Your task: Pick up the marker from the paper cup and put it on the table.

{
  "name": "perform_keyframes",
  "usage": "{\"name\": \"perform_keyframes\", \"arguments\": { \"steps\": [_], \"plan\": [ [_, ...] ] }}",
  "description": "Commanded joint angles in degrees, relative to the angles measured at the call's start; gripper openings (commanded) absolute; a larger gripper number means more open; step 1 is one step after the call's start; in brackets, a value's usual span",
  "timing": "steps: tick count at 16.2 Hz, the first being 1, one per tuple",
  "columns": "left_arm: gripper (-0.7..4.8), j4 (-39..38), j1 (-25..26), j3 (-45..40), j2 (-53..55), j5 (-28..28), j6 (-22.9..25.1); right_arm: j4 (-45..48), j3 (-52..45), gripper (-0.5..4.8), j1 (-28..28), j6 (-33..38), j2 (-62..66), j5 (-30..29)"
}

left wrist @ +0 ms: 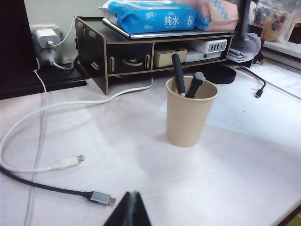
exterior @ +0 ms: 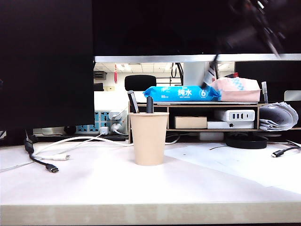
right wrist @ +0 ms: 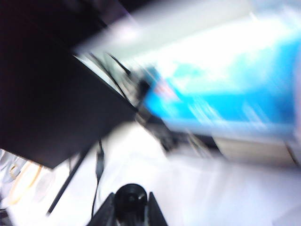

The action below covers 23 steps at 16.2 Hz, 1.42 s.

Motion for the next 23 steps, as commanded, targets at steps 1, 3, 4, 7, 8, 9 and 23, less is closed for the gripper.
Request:
{"name": "perform_keyframes", "arguments": {
  "steps": [1, 3, 4, 7, 8, 9, 23],
  "plan": [
    [-0.05, 0.8, 0.0, 0.0, 0.0, 0.2, 0.2, -2.3, -3.5, 0.49, -1.3, 2.1, 1.5, -5.4],
    [-0.05, 0.8, -0.1, 0.0, 0.0, 0.2, 0.2, -0.9, -6.8, 0.49, -1.0, 3.4, 2.8, -4.8],
    [-0.05, 0.8, -0.1, 0.0, 0.0, 0.2, 0.2, 2.7, -9.3, 0.49, -0.7, 6.0, 4.3, -4.4],
    [-0.05, 0.8, -0.1, 0.0, 0.0, 0.3, 0.2, 10.4, -12.6, 0.49, -0.6, 11.6, 12.6, -5.2],
    [-0.05, 0.8, -0.1, 0.0, 0.0, 0.2, 0.2, 11.5, -12.6, 0.49, -0.5, 12.7, 14.2, -6.0],
    [-0.05, 0.8, -0.1, 0.0, 0.0, 0.2, 0.2, 13.5, -12.6, 0.49, -0.5, 14.3, 16.2, -7.0],
    [-0.05, 0.8, -0.1, 0.0, 0.0, 0.2, 0.2, 41.5, -12.7, 0.48, -1.7, 32.5, 23.3, -18.7]
  ]
}}
